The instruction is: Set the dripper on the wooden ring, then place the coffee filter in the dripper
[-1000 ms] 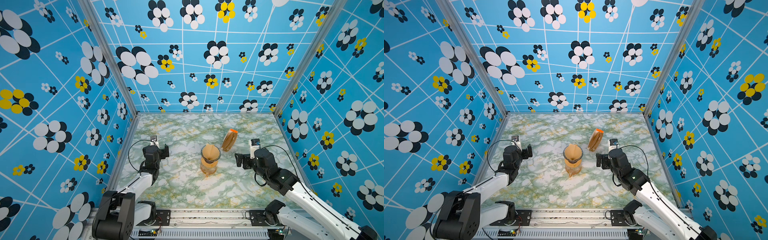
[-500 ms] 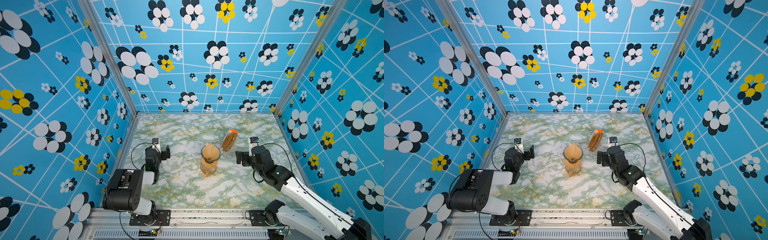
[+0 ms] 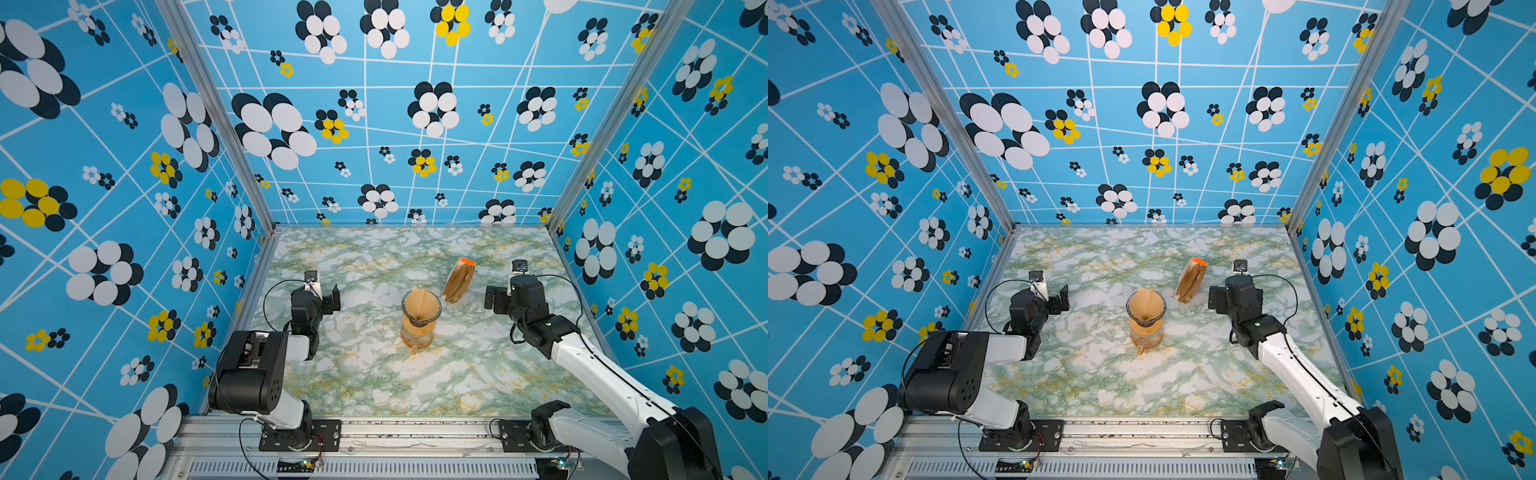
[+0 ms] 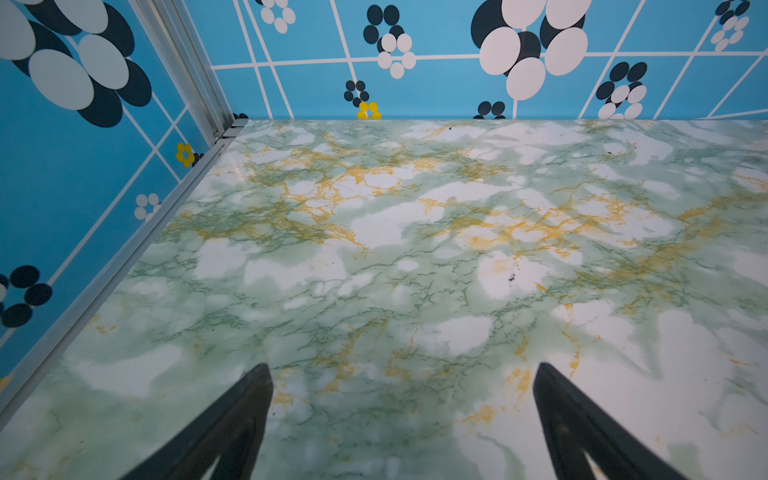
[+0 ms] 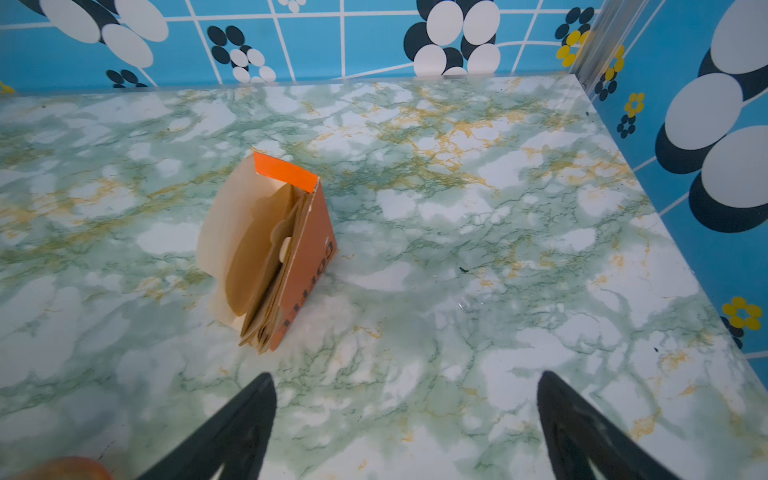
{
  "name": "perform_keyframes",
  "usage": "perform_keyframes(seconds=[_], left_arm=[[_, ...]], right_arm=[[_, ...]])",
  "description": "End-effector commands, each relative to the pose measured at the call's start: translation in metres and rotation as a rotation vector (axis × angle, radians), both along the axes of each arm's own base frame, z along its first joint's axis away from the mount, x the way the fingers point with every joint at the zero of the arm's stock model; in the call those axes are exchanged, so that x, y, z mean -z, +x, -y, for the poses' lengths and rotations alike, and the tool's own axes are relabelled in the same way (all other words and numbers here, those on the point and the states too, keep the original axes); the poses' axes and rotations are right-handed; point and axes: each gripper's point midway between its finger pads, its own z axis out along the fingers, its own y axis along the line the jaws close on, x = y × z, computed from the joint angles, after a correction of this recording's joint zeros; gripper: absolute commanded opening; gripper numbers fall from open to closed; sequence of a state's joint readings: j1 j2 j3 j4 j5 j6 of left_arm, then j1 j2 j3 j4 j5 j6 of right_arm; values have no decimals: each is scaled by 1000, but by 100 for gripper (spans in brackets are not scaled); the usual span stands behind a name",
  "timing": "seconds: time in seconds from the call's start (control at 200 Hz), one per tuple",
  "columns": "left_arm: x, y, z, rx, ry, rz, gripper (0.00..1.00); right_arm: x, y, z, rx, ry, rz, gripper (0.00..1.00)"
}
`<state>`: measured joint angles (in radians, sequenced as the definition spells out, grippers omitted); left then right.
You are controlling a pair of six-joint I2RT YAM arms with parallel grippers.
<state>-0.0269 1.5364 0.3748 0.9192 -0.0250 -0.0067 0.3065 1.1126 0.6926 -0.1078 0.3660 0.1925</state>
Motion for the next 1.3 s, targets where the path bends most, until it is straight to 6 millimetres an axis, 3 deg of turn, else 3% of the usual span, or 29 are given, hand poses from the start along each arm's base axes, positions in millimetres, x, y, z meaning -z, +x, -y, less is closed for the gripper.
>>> perform_keyframes(seconds=[0.0,0.125,0.26,0.54,0.935,1.295], left_arm=[[3,2,-1,3,-1,-17,99],[2,2,-1,3,-1,-15,99],[2,2,0,3,0,-13,99],[2,2,-1,3,0,-15,99],[2,2,-1,3,0,-14,99],[3,2,-1,3,0,-15,99]], right_arm=[[-18,20,16,38,-62,90,99],[-2,33,40,126,-135,108,99],[14,42,51,153,-200,125,99],[33,46,52,150,-198,127,99],[43,53,52,142,-215,137,99],[61,52,73,136,-84,197,99]])
